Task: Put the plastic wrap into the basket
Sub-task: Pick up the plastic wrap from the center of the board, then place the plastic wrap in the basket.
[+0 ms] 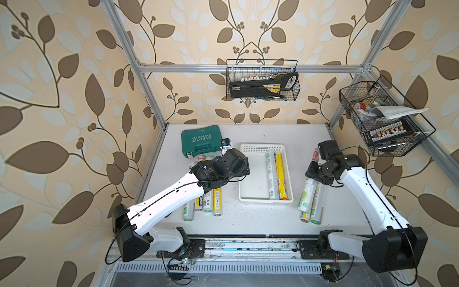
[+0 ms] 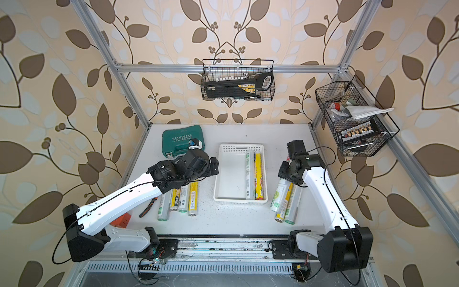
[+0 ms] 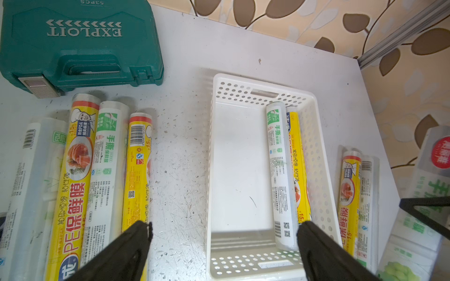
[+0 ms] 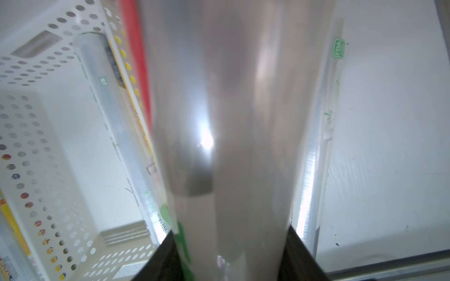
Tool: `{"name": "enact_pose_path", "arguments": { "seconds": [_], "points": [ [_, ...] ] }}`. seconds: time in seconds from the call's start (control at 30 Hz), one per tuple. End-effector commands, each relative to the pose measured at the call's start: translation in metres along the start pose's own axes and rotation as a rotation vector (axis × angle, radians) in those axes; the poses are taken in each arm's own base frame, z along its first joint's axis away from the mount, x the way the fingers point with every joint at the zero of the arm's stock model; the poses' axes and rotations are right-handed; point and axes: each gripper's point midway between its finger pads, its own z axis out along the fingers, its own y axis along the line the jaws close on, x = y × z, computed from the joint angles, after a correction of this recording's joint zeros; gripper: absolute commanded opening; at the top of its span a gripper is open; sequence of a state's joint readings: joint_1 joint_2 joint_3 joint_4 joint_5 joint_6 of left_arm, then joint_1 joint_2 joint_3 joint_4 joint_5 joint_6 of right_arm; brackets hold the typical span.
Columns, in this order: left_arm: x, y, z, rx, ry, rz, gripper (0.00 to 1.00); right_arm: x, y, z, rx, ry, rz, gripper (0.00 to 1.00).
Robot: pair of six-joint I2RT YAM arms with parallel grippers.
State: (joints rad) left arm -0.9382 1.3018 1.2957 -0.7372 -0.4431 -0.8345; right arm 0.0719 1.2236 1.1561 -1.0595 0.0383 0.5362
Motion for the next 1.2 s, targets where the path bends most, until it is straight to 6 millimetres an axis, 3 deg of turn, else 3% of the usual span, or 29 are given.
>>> {"name": "enact_pose_path", "arguments": {
  "seconds": [0.0,0.2,0.57,0.9,1.17],
  "points": [
    [-0.011,-0.005,-0.015,0.031,-0.032,-0.009,0.99,0.0,0.014,-0.023,-0.084,-0.007,-0.028,0.42],
    [-0.013,0.002,-0.022,0.027,-0.05,-0.015,0.99,-0.002,0.054,-0.04,-0.213,-0.02,-0.072,0.42],
    [-0.016,0.018,-0.037,0.004,-0.079,-0.017,0.99,-0.006,0.128,-0.047,-0.222,-0.051,-0.203,0.42],
    [-0.014,0.033,-0.047,-0.014,-0.096,-0.028,0.99,0.002,0.183,-0.016,-0.247,-0.018,-0.272,0.43],
    [-0.011,0.046,-0.053,-0.022,-0.119,-0.041,0.99,0.011,0.207,0.024,-0.236,0.051,-0.299,0.43]
  ]
}}
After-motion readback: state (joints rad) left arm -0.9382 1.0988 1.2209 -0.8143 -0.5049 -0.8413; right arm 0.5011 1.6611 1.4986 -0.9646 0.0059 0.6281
